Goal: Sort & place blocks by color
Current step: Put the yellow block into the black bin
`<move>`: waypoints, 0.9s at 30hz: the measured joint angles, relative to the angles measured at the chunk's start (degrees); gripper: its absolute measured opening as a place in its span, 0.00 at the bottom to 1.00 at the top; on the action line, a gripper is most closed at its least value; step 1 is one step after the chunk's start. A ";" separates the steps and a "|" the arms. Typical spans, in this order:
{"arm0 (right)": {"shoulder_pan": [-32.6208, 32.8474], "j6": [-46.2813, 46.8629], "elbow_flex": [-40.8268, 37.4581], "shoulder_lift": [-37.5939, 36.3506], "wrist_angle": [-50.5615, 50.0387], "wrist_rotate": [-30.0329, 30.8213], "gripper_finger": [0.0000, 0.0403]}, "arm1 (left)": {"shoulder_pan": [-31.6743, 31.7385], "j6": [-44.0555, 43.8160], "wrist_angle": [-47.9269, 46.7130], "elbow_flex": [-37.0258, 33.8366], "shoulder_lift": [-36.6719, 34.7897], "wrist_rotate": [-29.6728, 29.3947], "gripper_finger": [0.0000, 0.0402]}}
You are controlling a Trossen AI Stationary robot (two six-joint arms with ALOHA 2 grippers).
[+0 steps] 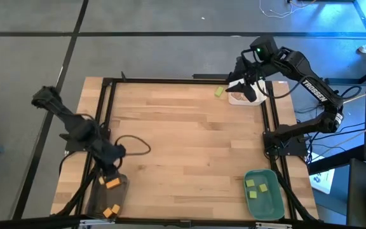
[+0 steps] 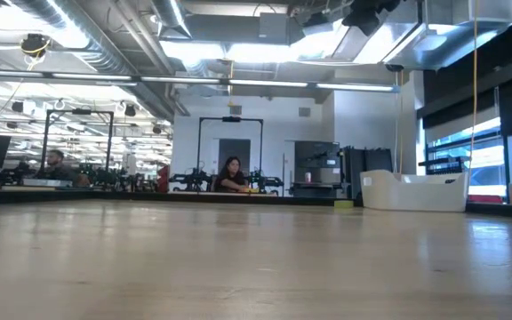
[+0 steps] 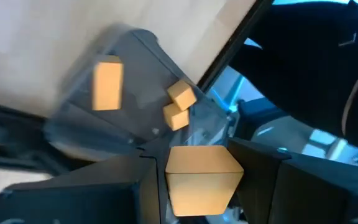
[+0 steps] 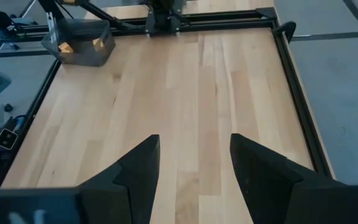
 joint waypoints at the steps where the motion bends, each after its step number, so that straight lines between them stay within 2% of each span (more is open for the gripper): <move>1: 0.04 0.00 0.00 0.00 -0.02 0.00 0.49 | -1.35 -2.16 2.82 -1.76 0.00 -0.35 0.27; 8: 0.02 -0.87 0.00 0.00 -0.02 0.00 0.49 | -9.66 -12.92 19.45 -13.88 0.02 -5.09 0.27; 12: 0.02 -0.96 0.00 0.00 -0.11 0.00 0.49 | -12.37 -18.33 26.54 -19.23 0.02 -5.56 0.27; 14: 0.00 -1.16 0.00 0.00 -1.10 0.02 0.49 | -13.47 -19.41 30.00 -21.09 0.02 -7.60 0.27; 21: 0.02 -1.39 0.00 0.05 -5.95 2.60 0.49 | -15.06 -20.49 32.23 -24.86 0.04 -9.11 0.27; 27: 0.00 -1.51 0.00 0.09 -11.38 1.44 0.49 | -15.06 -20.13 34.92 -27.64 0.04 -9.17 0.27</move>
